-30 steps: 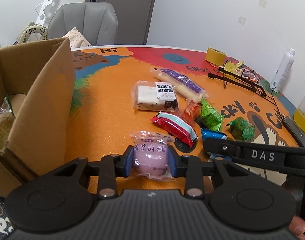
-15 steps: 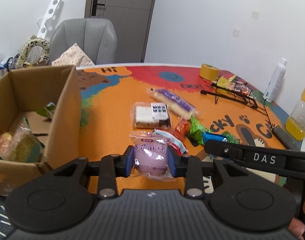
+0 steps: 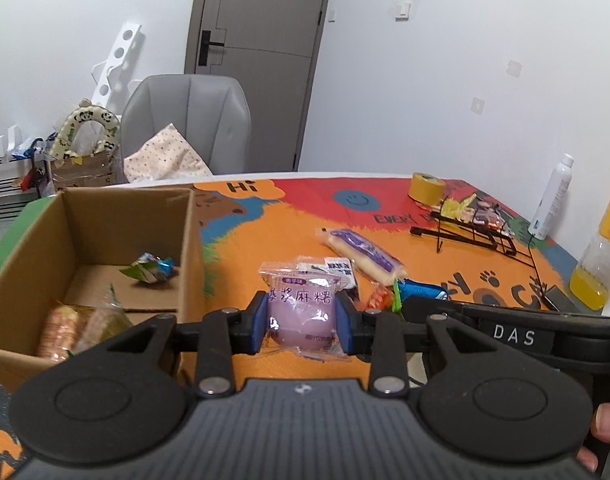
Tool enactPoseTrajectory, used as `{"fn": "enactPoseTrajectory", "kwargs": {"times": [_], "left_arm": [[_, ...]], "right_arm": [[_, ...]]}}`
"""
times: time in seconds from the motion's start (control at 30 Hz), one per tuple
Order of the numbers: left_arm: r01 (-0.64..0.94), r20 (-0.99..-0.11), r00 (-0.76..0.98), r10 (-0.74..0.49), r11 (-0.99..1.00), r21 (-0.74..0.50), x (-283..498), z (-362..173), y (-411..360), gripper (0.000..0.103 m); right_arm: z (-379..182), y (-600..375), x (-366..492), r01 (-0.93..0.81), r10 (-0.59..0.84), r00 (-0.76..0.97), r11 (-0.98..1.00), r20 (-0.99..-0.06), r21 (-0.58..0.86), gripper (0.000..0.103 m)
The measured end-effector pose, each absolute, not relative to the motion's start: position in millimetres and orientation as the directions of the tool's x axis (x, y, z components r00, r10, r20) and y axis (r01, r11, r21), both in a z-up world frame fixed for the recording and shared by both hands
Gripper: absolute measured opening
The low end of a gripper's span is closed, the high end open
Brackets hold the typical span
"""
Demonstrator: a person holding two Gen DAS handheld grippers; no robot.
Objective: Organize snacks
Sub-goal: 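Carry the pink pack and blue candy over the cardboard box with both tools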
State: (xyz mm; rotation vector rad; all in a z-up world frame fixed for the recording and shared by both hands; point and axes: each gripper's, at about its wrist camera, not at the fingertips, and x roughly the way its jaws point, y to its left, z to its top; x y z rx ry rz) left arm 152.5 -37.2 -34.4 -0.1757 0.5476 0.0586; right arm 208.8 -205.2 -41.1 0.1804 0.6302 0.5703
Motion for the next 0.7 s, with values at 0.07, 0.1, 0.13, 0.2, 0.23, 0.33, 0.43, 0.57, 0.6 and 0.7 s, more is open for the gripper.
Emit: {"fn": "enactPoseTrajectory", "kwargs": {"times": [0.07,0.1,0.13,0.2,0.23,0.33,0.43,0.57,0.6,0.7], "left_arm": [[-0.108,-0.516,0.856,0.016,0.983,-0.149,150.5,-31.1,-33.5,0.034],[-0.11,-0.512,0.859,0.02,0.983,-0.147,149.5,-28.8,-31.2,0.034],[-0.114,-0.507,0.861,0.025,0.983,-0.145,148.5,-26.8,-29.1,0.034],[-0.123,-0.498,0.867,0.035,0.982,-0.144,146.4,-22.5,-23.8,0.034],[-0.128,-0.493,0.869,0.041,0.981,-0.144,145.4,-20.6,-21.2,0.034],[-0.145,-0.486,0.872,0.057,0.979,-0.145,142.2,-16.7,-12.8,0.034],[-0.166,-0.479,0.875,0.076,0.975,-0.149,138.6,-13.5,-4.1,0.034],[-0.196,-0.472,0.876,0.101,0.968,-0.155,133.9,-10.1,10.8,0.034],[-0.203,-0.471,0.876,0.108,0.967,-0.155,132.7,-9.7,14.3,0.034],[-0.221,-0.47,0.874,0.125,0.963,-0.156,129.5,-8.8,24.1,0.034]], "right_arm": [[-37.7,-201.3,208.5,-0.455,0.56,0.661,0.829,-0.5,0.326,0.032],[-36.0,-199.5,208.4,-0.459,0.562,0.661,0.827,-0.497,0.325,0.032],[-34.3,-197.3,208.1,-0.464,0.565,0.661,0.825,-0.494,0.323,0.032],[-31.0,-193.5,205.8,-0.473,0.571,0.66,0.821,-0.488,0.321,0.032],[-29.5,-191.1,205.6,-0.478,0.574,0.659,0.818,-0.486,0.319,0.032],[-25.7,-183.7,204.9,-0.491,0.582,0.655,0.812,-0.481,0.314,0.032],[-22.1,-176.8,204.1,-0.504,0.59,0.652,0.806,-0.476,0.309,0.032],[-16.7,-166.4,202.5,-0.527,0.606,0.645,0.794,-0.466,0.304,0.032],[-15.9,-163.4,202.5,-0.531,0.609,0.643,0.791,-0.465,0.302,0.032],[-13.3,-154.0,202.5,-0.543,0.617,0.636,0.784,-0.463,0.299,0.032]]}}
